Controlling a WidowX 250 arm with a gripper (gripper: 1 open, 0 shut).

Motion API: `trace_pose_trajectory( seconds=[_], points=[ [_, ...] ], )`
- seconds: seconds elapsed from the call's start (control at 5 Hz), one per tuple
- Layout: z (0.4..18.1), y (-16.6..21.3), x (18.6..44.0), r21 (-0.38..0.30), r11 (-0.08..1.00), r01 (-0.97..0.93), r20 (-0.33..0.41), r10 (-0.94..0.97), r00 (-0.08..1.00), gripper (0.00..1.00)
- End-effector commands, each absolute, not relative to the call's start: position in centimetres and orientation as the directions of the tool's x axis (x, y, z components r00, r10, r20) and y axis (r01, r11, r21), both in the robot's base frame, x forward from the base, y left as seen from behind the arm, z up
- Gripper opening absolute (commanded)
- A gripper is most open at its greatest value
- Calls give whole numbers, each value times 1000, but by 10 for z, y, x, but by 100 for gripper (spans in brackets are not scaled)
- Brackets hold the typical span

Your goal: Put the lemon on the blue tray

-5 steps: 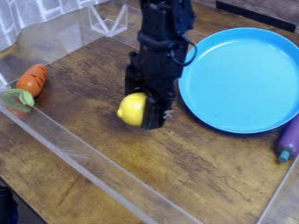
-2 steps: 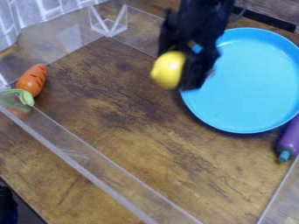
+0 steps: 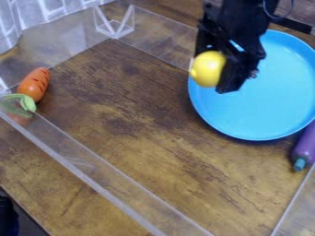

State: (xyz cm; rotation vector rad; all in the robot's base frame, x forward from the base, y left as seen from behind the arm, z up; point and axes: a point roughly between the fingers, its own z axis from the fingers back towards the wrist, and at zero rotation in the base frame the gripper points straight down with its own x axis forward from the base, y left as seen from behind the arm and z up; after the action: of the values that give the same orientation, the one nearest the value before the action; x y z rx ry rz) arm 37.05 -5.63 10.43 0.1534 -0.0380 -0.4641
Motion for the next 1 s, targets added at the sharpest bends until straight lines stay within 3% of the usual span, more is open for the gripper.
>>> trace_pose_trajectory(
  seconds=[0.0, 0.6, 0.8],
  points=[
    [119, -69, 381, 179, 878, 445, 76, -463, 883, 0],
    [101, -76, 387, 196, 905, 379, 92, -401, 911, 0],
    [104, -76, 388, 202, 911, 358, 106, -384, 917, 0]
  ],
)
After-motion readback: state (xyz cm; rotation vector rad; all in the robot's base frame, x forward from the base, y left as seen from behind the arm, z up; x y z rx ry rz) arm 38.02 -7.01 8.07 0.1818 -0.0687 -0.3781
